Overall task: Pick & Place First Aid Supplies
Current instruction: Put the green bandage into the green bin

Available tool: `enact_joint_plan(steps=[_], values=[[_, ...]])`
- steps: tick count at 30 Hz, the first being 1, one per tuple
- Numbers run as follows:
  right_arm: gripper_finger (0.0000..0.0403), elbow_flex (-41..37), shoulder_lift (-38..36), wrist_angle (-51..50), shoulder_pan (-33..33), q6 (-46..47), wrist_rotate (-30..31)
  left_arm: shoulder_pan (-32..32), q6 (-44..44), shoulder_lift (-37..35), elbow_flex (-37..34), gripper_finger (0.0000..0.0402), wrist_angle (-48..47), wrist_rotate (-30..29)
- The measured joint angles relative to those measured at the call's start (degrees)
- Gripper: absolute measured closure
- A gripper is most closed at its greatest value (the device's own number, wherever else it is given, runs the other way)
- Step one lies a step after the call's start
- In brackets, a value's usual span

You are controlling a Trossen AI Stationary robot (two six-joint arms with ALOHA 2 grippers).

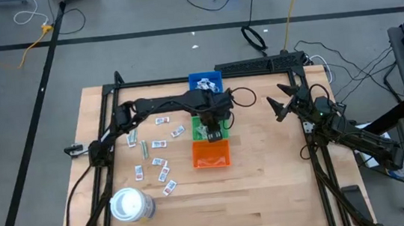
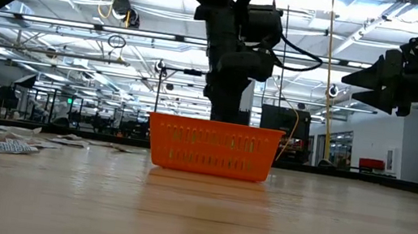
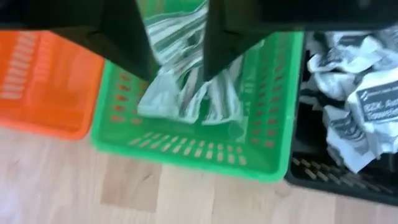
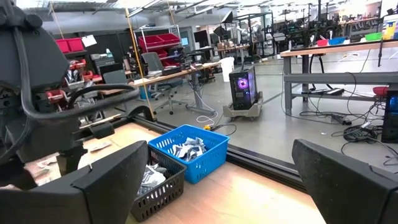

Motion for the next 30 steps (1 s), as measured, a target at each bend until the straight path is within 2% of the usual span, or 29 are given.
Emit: enact_joint_plan(steps=[4,6,9,12,18,23,26,30], values=[[0.0009,0.0,0.0,0.0,0.0,0.0,0.0,0.2,-6.1,-0.2,0.0,0.0193,0.1,0.9],[0.0009,0.0,0.0,0.0,0.0,0.0,0.0,0.7,-12.7,-0.4,0.0,0.0163,-0.4,0.9],[0.0009,0.0,0.0,0.0,0.0,0.0,0.0,1.9,-24.1,-1.2,0.0,0.0132,-0.5,0.6],[0.0009,0.0,0.0,0.0,0.0,0.0,0.0,2.8,-31.3,-1.3,0.0,0.0112,-0.5,0.6],[0.0009,0.0,0.0,0.0,0.0,0.0,0.0,4.0,-39.9,-1.2,0.0,0.0092,-1.1,0.7],[0.0009,0.0,0.0,0.0,0.0,0.0,0.0,3.9,-44.3,-2.8,-1.5,0.0092,-2.0,0.8],[0.0009,0.0,0.0,0.0,0.0,0.0,0.0,3.9,-47.8,-8.1,-8.2,0.0099,-0.2,0.0],[0.0009,0.0,0.0,0.0,0.0,0.0,0.0,3.8,-53.4,-15.9,-20.7,0.0108,4.5,-2.9]])
